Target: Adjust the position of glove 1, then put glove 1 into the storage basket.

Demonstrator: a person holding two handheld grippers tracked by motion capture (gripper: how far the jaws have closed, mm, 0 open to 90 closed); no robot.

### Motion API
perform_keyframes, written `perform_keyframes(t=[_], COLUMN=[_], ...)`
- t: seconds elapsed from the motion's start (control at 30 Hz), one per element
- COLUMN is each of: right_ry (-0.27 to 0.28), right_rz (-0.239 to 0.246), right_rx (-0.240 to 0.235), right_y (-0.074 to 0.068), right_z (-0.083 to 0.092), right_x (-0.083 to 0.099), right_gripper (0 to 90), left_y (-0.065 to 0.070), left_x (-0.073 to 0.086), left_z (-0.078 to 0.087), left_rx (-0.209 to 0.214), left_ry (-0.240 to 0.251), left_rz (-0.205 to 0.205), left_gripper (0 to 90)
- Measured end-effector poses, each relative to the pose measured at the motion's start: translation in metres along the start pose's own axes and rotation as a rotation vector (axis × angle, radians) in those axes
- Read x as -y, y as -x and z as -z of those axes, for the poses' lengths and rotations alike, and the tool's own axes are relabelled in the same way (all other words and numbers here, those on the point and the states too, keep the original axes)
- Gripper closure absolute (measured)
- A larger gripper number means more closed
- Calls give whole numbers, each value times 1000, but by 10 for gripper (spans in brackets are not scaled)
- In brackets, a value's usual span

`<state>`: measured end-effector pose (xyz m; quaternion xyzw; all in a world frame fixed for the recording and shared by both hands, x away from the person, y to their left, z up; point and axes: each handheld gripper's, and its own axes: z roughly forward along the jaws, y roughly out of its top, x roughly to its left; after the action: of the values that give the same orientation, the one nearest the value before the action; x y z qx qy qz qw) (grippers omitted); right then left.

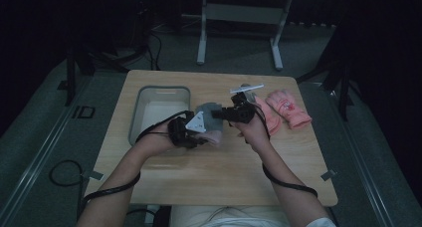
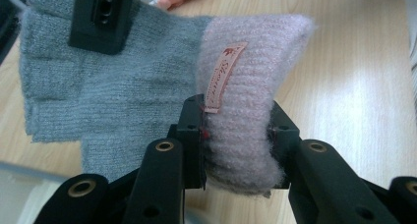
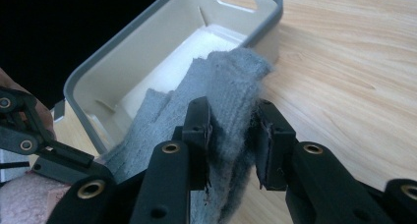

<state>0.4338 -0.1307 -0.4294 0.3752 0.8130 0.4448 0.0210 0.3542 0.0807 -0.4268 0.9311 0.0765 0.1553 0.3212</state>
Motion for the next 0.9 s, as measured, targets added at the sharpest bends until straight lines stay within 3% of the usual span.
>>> perform_keyframes(t=[0.53,0.73,0.9], right_ry=[-1,-12,-36], right_rz=[27,34,47], right_rx=[-30,-45,-57], right_y=[-23,-31,-41], right_z=[-33,-50,-71], right_x=[-35,-48,-59], right_gripper=[704,704,704], left_y=[-23,-30,-38], left_x=[21,37,51], left_z=[33,42,48], left_rx=[-31,-64,-64], left_ry=[-65,-93,-118], left_rz=[6,3,29], left_gripper=[677,675,673])
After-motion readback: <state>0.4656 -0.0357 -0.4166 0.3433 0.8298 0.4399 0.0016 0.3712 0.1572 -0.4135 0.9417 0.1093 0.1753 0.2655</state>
